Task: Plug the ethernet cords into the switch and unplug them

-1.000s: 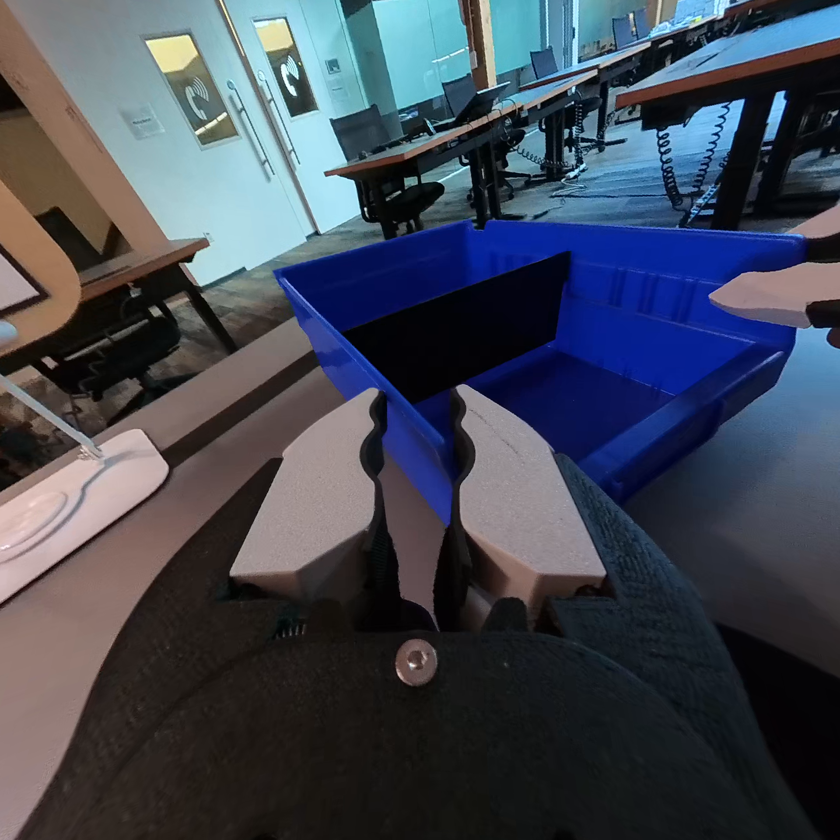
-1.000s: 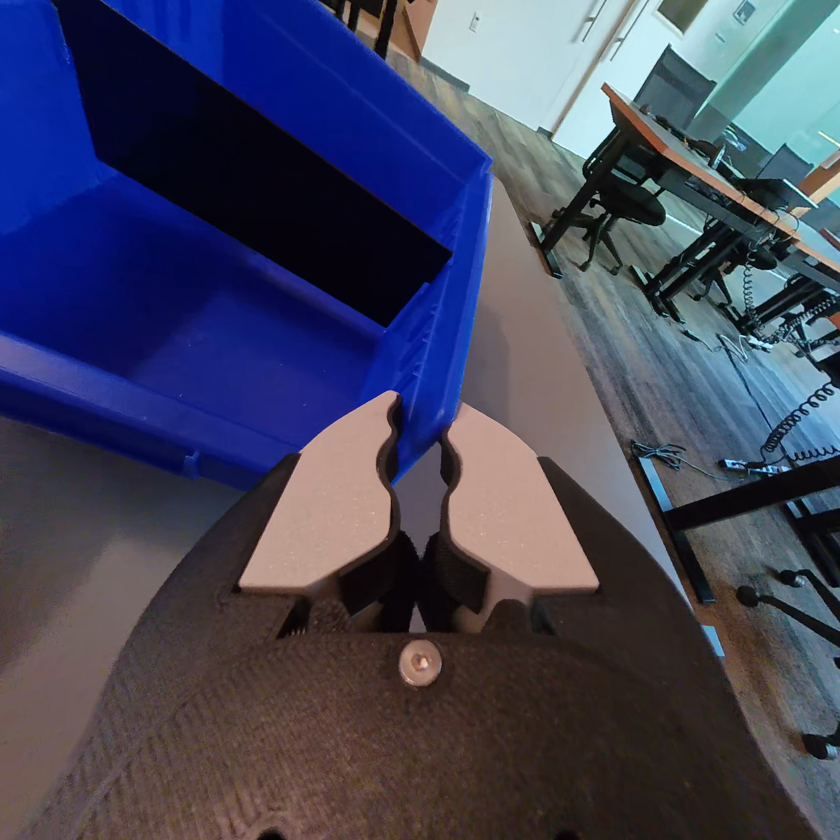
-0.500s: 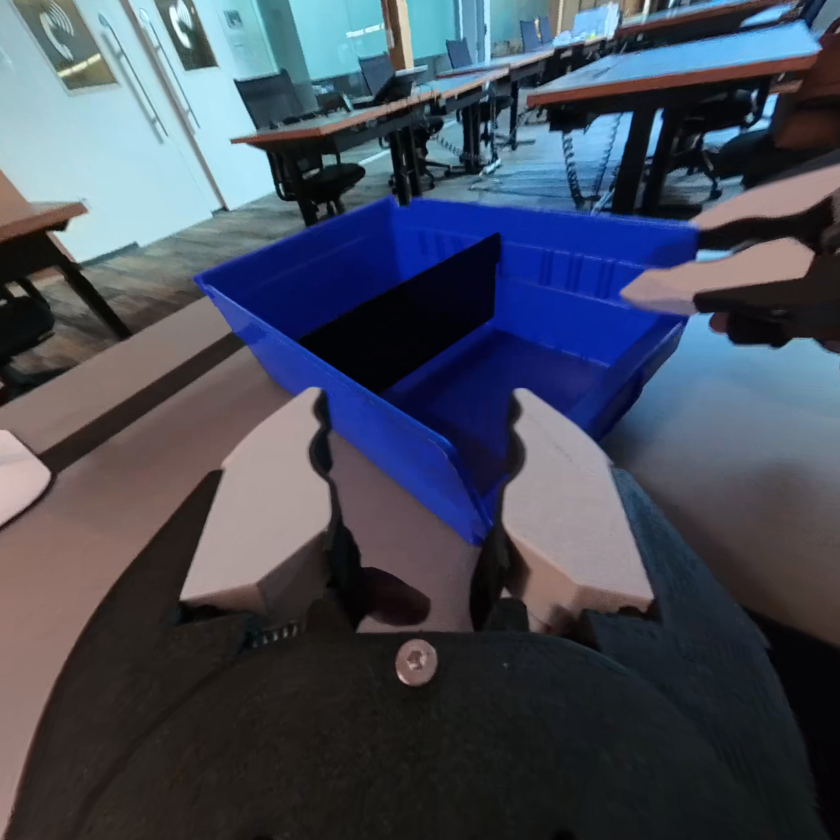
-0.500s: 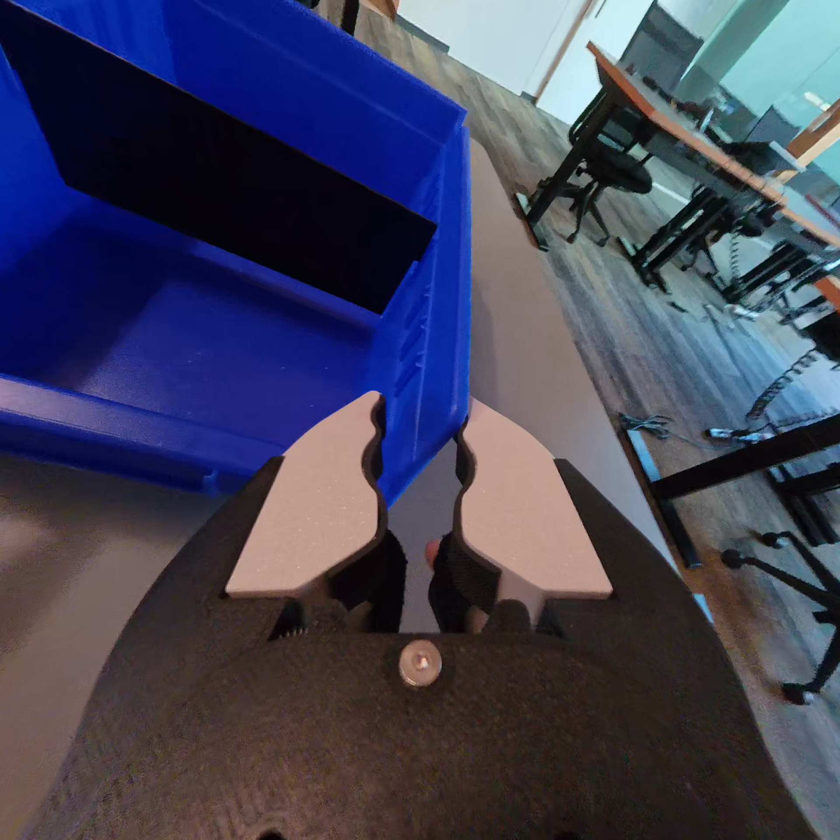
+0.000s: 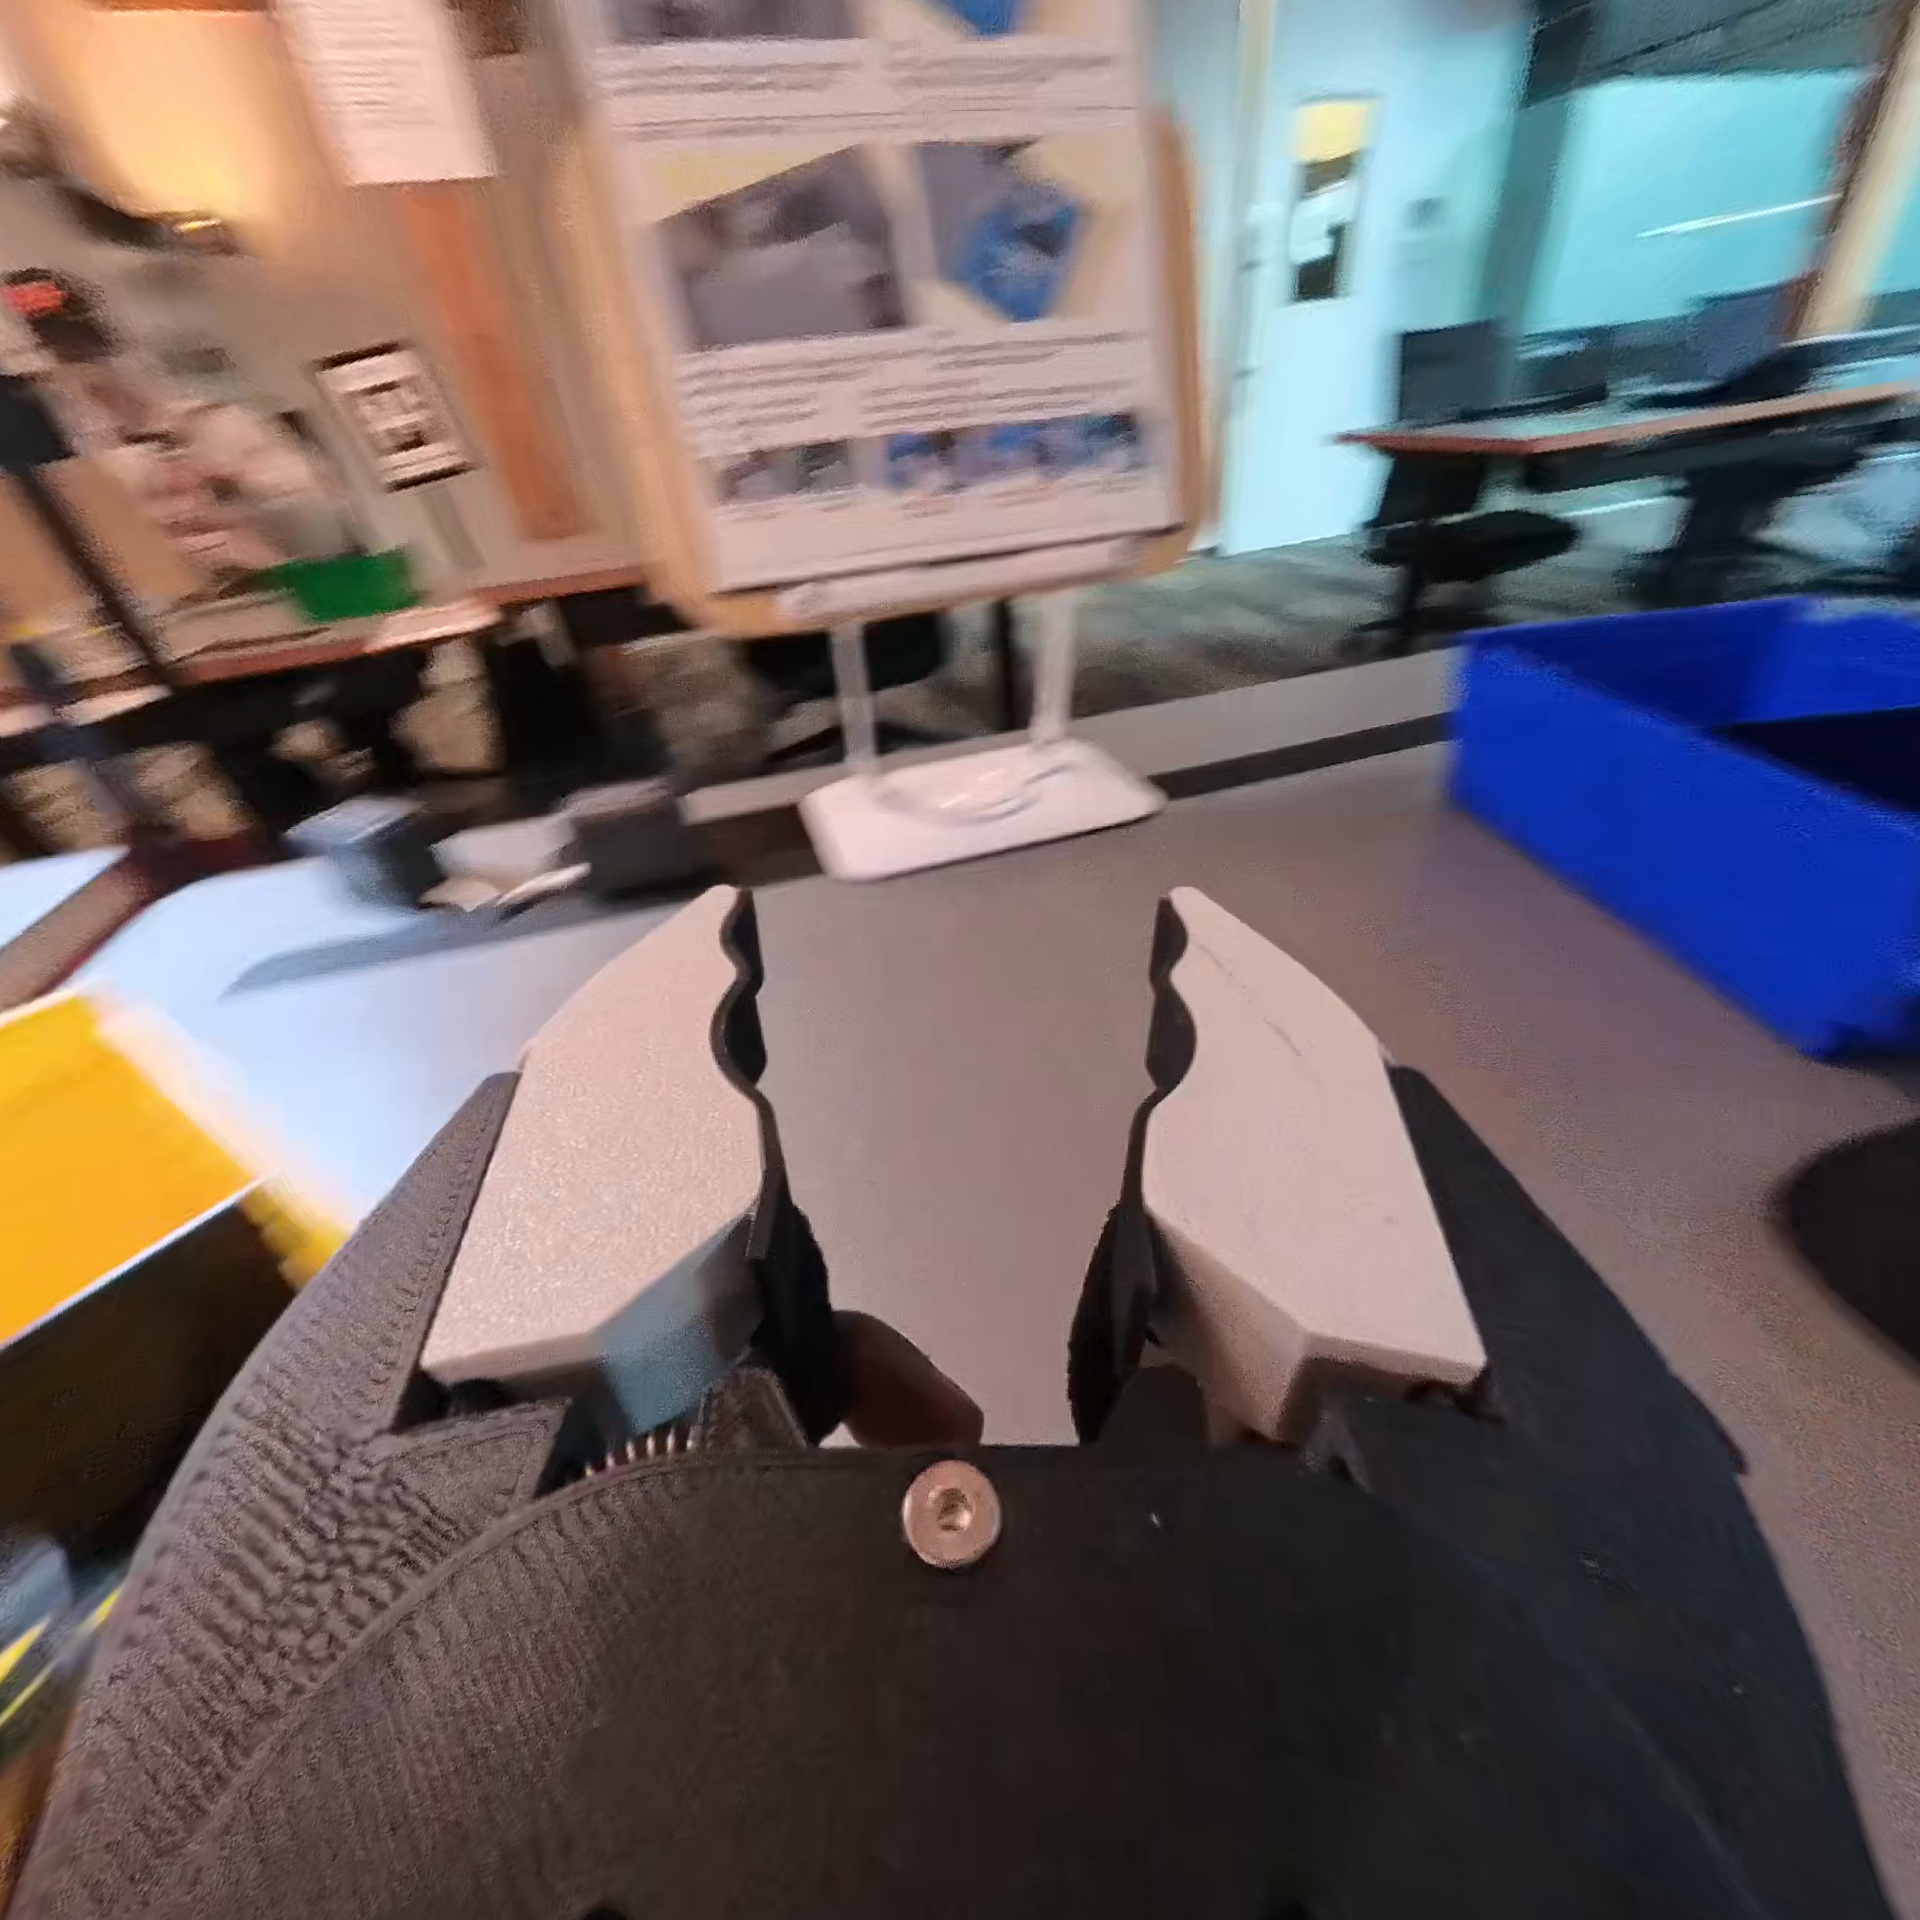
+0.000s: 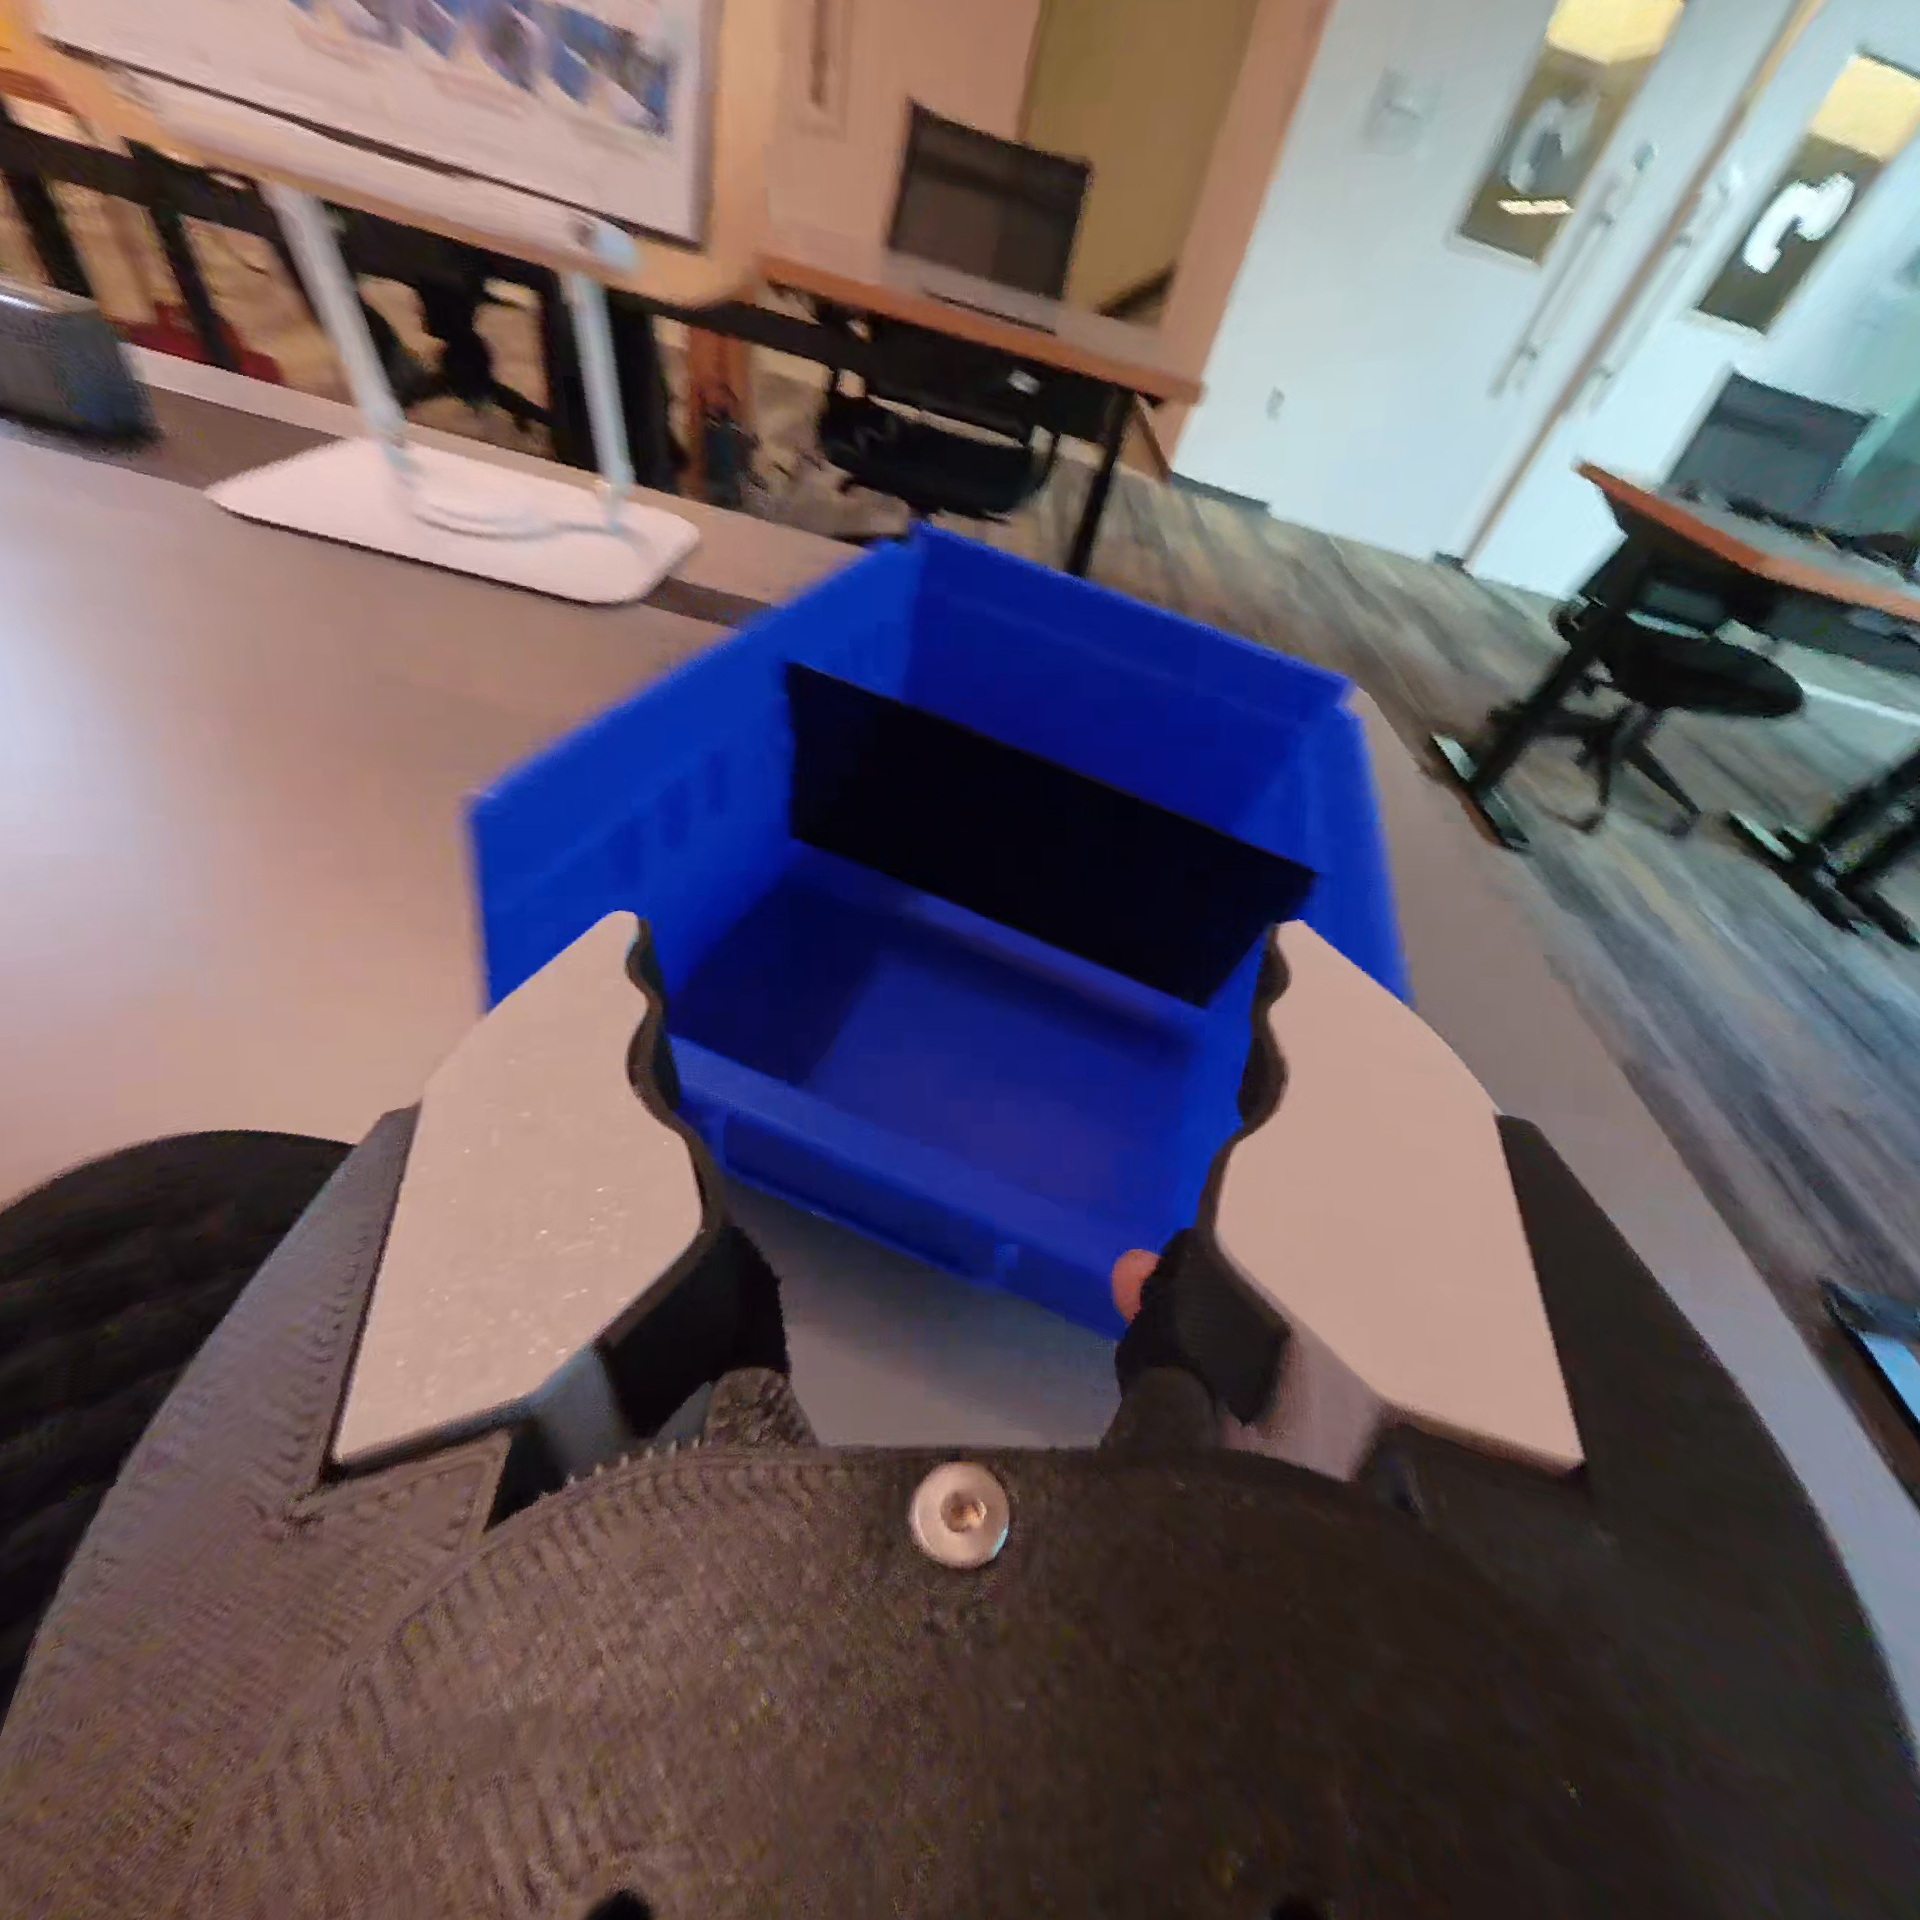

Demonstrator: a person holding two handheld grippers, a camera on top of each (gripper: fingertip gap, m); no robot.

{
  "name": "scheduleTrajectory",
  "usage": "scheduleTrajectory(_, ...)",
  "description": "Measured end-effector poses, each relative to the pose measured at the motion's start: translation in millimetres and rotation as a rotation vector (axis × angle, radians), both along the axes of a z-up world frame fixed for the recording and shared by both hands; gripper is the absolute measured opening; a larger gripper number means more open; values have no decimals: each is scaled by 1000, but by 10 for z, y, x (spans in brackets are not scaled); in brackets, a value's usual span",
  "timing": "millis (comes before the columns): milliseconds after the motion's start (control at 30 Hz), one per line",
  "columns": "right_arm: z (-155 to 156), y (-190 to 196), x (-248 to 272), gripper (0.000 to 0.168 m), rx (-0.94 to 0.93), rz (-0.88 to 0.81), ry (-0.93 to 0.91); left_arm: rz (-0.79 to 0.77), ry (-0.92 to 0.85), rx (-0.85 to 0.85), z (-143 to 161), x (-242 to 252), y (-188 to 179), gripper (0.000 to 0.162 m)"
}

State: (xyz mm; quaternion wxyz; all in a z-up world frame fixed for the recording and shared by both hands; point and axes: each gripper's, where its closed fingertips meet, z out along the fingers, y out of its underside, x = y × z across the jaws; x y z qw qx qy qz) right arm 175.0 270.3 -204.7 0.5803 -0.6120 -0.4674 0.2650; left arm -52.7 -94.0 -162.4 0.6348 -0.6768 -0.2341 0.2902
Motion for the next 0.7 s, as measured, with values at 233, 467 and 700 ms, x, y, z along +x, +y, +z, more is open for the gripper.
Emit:
scheduleTrajectory(233,-307,-511,-773,82,-27,128,-152,309,-180,-170,-752,-470,-969,65)
scheduleTrajectory(467,-613,-511,-960,19,25,89,-340,232,-137,-283,-891,-557,-845,38)
scheduleTrajectory(700,-586,-430,-737,10,119,-1,-248,35,-111,-178,-875,-433,-713,29)
